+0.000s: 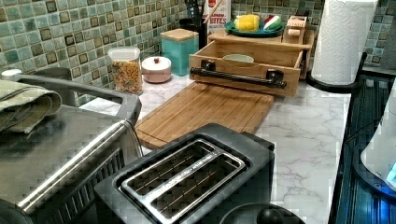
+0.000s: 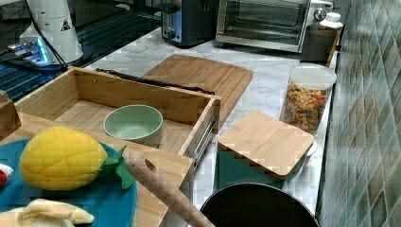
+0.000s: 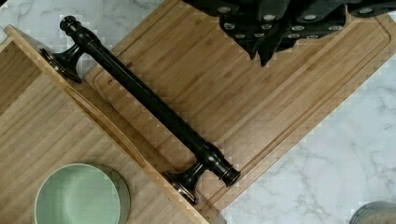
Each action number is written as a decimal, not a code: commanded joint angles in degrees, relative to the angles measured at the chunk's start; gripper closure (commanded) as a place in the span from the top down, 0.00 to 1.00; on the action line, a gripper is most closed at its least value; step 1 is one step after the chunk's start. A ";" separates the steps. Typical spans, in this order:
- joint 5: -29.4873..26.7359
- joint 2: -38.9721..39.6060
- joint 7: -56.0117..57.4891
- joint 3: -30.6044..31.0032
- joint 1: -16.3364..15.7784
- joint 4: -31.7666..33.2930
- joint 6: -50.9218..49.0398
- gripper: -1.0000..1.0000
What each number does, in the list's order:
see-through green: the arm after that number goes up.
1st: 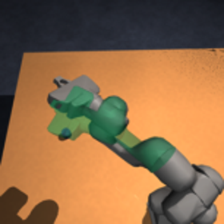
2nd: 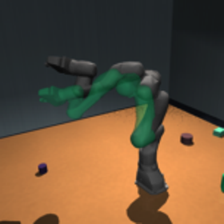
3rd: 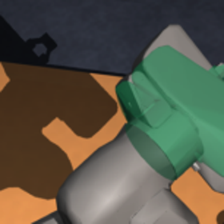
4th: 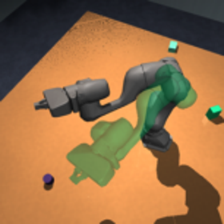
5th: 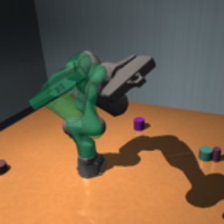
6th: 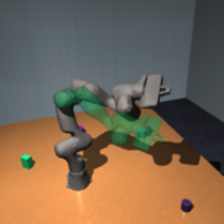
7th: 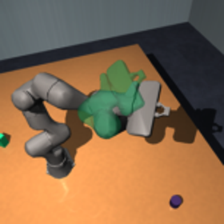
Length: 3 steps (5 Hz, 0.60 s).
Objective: Close the drawer.
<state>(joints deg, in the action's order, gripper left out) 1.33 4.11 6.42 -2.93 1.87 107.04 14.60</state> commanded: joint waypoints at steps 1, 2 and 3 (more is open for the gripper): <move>0.00 0.00 0.01 -0.04 -0.04 0.05 0.01 0.00; -4.08 -4.19 15.59 0.69 1.03 7.72 6.79 0.00; -5.48 -7.38 22.98 1.03 -0.36 12.41 9.90 0.00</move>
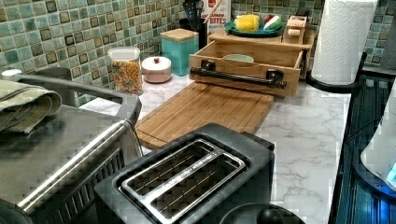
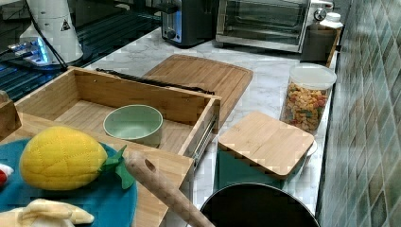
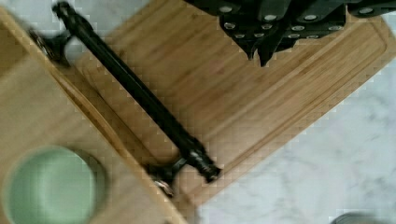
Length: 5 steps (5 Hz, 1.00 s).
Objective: Close the drawer.
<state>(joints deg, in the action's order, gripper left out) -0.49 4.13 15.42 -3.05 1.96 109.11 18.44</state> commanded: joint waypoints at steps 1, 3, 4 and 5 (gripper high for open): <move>-3.19 -9.75 19.11 2.06 -1.99 13.99 8.65 0.00; 3.08 -10.76 23.79 3.57 -4.39 20.90 14.75 0.00; 8.33 -9.52 25.75 3.71 -3.37 25.10 20.88 0.00; 10.89 -7.79 28.48 2.83 -3.36 26.91 23.91 0.00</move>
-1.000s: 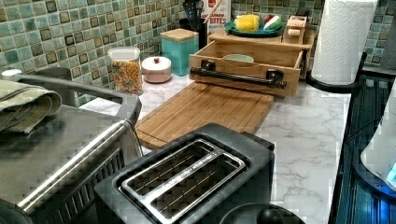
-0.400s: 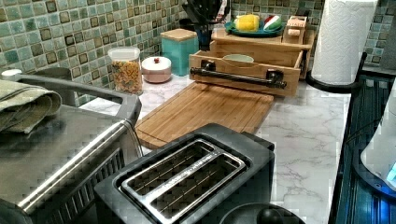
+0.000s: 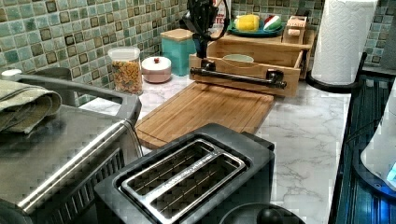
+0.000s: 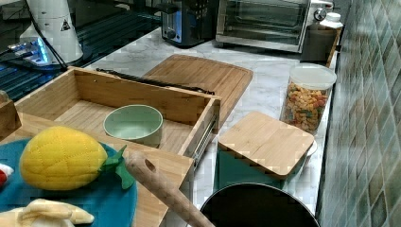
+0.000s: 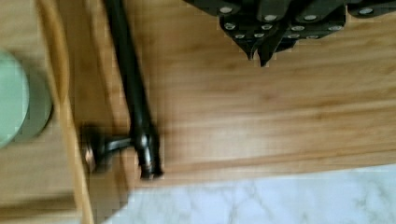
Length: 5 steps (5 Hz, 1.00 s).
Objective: Close the drawer.
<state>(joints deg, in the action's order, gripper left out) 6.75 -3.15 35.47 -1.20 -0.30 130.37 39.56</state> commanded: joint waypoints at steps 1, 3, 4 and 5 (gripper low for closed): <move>3.62 1.97 12.29 0.22 -0.24 6.85 4.91 0.00; 9.05 4.48 7.17 -0.20 -0.01 11.75 11.56 0.00; 9.80 5.60 6.21 -0.82 0.40 12.88 14.37 0.00; 10.67 5.85 7.83 -1.93 1.10 13.25 16.20 0.00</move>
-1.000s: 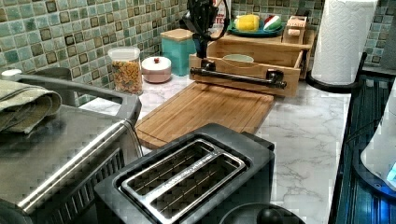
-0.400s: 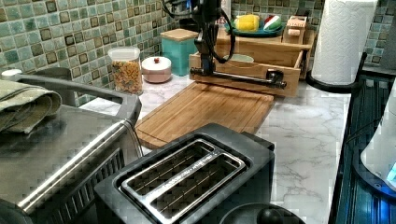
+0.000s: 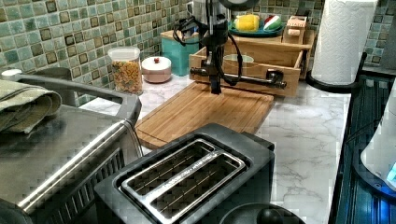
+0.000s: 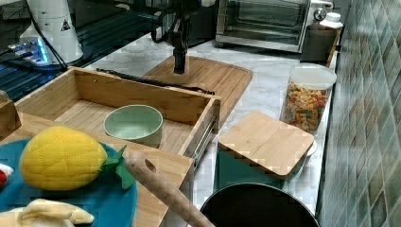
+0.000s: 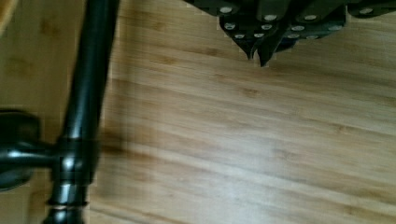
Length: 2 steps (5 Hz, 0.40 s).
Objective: Close the drawer.
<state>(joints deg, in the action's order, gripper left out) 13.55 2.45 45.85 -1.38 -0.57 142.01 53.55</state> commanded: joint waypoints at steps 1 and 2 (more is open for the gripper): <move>3.54 -0.18 0.83 -2.50 2.89 0.46 1.18 0.00; 1.73 -0.69 5.48 -3.13 4.76 -0.21 1.06 0.00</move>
<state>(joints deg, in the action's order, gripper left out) 16.20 5.17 46.08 -1.94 1.60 143.35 54.27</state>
